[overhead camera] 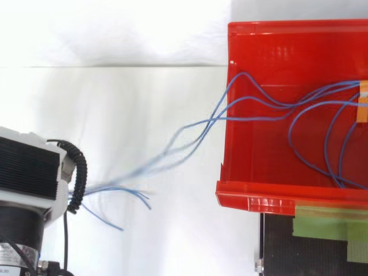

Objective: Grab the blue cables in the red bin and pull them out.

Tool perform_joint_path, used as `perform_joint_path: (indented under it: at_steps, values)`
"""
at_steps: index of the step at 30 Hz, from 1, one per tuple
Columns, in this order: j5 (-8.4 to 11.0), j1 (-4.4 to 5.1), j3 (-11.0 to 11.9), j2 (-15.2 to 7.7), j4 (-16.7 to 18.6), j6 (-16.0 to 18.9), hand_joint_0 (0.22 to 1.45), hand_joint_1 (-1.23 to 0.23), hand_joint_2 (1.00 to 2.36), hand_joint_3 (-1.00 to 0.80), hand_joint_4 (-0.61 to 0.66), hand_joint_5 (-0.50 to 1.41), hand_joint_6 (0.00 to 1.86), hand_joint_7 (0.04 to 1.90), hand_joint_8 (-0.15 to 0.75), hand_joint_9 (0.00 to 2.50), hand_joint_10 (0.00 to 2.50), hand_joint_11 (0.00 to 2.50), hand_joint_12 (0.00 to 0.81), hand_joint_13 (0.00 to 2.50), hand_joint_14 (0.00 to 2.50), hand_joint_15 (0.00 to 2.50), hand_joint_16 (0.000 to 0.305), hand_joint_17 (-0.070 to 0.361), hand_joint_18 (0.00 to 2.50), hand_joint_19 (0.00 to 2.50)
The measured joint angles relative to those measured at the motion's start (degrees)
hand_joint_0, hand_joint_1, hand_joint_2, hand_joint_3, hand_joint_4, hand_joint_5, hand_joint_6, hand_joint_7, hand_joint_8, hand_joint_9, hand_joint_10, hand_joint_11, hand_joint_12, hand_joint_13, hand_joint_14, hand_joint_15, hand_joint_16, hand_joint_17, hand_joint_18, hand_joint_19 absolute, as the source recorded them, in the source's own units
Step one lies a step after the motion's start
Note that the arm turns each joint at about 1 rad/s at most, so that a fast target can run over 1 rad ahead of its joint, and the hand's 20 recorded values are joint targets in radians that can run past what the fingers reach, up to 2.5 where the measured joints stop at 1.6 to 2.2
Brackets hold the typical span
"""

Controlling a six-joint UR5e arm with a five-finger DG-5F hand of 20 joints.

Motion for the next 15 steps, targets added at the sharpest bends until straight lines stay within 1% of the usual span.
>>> perform_joint_path:
  at_steps: [3, 7, 15]
  values:
    - [0.00, 0.11, 0.00, -0.01, -1.64, 4.59, 0.89, -0.79, 1.00, -1.00, 0.00, 0.88, 0.70, 0.72, 0.254, 0.96, 0.02, 0.54, 0.335, 0.74, 0.02, 0.42, 0.040, 0.089, 0.56, 0.46]
    - [-0.09, 0.21, 0.00, -0.01, -4.20, 9.83, 0.89, -0.79, 1.00, -1.00, -0.01, 0.87, 0.69, 0.71, 0.254, 0.96, 0.02, 0.54, 0.336, 0.74, 0.02, 0.42, 0.040, 0.089, 0.56, 0.46]
    - [-0.17, 0.25, 0.00, -0.03, -8.53, 14.21, 0.89, -0.80, 1.00, -1.00, -0.01, 0.86, 0.68, 0.72, 0.257, 0.96, 0.02, 0.54, 0.336, 0.74, 0.02, 0.42, 0.040, 0.089, 0.56, 0.46]
